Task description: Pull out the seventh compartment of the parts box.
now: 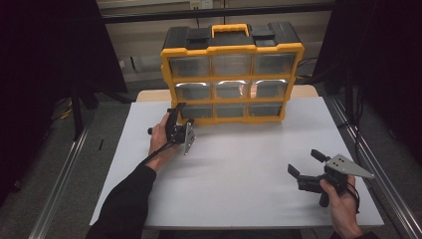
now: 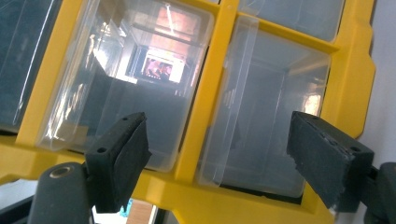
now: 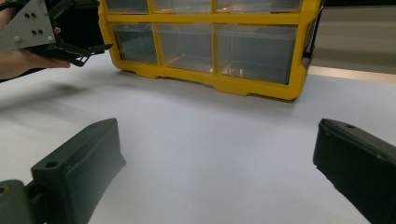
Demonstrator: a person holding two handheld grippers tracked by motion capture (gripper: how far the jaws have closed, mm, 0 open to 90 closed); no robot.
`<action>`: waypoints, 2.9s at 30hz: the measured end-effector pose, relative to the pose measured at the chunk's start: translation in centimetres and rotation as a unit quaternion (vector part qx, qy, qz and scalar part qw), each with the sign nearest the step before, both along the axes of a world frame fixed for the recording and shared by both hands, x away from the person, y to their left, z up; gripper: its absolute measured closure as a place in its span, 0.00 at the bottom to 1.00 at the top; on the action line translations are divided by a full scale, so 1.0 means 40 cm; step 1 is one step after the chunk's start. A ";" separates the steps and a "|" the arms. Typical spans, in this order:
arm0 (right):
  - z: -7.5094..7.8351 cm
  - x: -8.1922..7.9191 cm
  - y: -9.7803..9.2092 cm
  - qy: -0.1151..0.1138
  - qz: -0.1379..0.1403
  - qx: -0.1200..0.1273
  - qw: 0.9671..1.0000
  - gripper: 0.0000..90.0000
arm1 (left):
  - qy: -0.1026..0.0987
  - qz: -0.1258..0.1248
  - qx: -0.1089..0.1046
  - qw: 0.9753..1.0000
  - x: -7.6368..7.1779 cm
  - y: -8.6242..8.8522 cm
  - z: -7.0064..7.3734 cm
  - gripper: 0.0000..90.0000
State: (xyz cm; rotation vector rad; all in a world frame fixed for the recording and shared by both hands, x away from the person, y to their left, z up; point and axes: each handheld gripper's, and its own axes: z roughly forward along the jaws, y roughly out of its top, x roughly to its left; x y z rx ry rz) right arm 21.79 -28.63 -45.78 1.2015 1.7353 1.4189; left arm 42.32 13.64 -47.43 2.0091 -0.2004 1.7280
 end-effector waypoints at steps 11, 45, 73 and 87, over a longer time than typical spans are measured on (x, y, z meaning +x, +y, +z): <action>0.000 0.000 0.000 0.001 0.001 0.000 1.000 0.01 | -0.001 0.051 0.059 0.997 0.028 0.016 -0.034 0.48; -0.002 0.001 0.004 0.004 0.005 0.006 1.000 0.01 | -0.023 0.069 0.086 0.994 0.044 0.011 -0.013 0.85; -0.001 -0.002 0.002 0.005 0.004 0.005 1.000 0.01 | -0.033 0.060 0.070 0.995 0.030 0.010 -0.006 0.86; -0.001 -0.002 0.001 0.005 0.004 0.004 1.000 0.01 | -0.028 0.058 0.071 0.995 0.003 0.015 -0.006 0.86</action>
